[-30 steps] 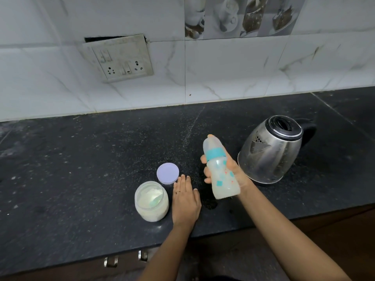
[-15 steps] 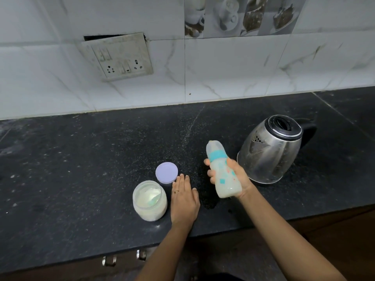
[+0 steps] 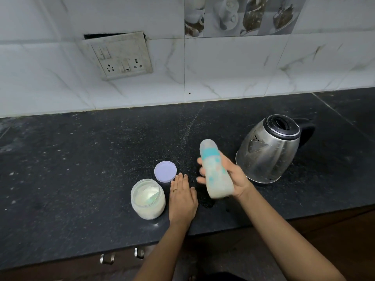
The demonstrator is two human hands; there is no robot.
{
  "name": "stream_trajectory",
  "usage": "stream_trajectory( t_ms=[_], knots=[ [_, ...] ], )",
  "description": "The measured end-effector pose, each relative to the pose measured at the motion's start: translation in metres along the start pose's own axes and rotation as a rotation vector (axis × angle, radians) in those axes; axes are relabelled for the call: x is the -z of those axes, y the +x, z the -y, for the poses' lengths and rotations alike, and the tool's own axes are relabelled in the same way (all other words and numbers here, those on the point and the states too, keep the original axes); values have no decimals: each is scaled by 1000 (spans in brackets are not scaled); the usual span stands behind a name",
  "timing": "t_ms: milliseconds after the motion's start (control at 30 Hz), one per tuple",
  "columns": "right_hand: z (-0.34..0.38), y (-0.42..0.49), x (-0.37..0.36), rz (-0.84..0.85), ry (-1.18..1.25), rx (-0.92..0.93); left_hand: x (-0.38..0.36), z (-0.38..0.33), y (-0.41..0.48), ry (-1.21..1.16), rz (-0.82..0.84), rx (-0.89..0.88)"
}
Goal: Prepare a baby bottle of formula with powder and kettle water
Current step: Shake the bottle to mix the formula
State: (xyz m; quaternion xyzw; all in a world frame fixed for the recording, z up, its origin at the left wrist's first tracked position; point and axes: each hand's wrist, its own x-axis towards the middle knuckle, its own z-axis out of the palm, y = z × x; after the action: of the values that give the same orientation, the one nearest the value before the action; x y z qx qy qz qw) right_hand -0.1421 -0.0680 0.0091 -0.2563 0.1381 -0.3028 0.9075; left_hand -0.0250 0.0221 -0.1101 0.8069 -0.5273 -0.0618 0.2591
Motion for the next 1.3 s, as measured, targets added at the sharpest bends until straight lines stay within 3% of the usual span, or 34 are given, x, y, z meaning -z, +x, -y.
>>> stream_trajectory(
  t_ms=[67,167,300,367,433,567,633,700,833,967,1067,1133,1233,1300],
  knots=[
    [7,-1,2,88,-95,17,-1,0,0,8,2,13],
    [11,9,5,-107,26,-28,0,-1,0,27,7,18],
    [1,0,5,-60,-91,-22,0,-1,0,30,2,7],
    [-2,7,2,-113,3,-13,-1,-1,0,26,2,10],
    [-4,11,10,-276,107,35,-1,-1,0,23,8,17],
    [-9,0,16,-224,-12,-8,1,-3,0,8,8,13],
    [-7,2,11,-212,82,64,0,-3,0,10,8,21],
    [-4,3,11,-311,202,119,1,-2,-1,12,2,15],
    [-5,-2,17,-281,38,7,1,-3,0,8,-6,9],
    [-3,-1,11,-264,90,61,0,-3,-1,11,-8,11],
    [-4,-10,9,-71,-64,-45,0,-2,-1,14,-2,3],
    [-4,-9,3,-1,-108,-21,0,-2,0,25,2,8],
    [-1,1,6,-213,47,40,0,-3,0,54,-13,0],
    [1,1,7,-114,-14,-37,-1,-3,-1,50,-10,-1]
  ],
)
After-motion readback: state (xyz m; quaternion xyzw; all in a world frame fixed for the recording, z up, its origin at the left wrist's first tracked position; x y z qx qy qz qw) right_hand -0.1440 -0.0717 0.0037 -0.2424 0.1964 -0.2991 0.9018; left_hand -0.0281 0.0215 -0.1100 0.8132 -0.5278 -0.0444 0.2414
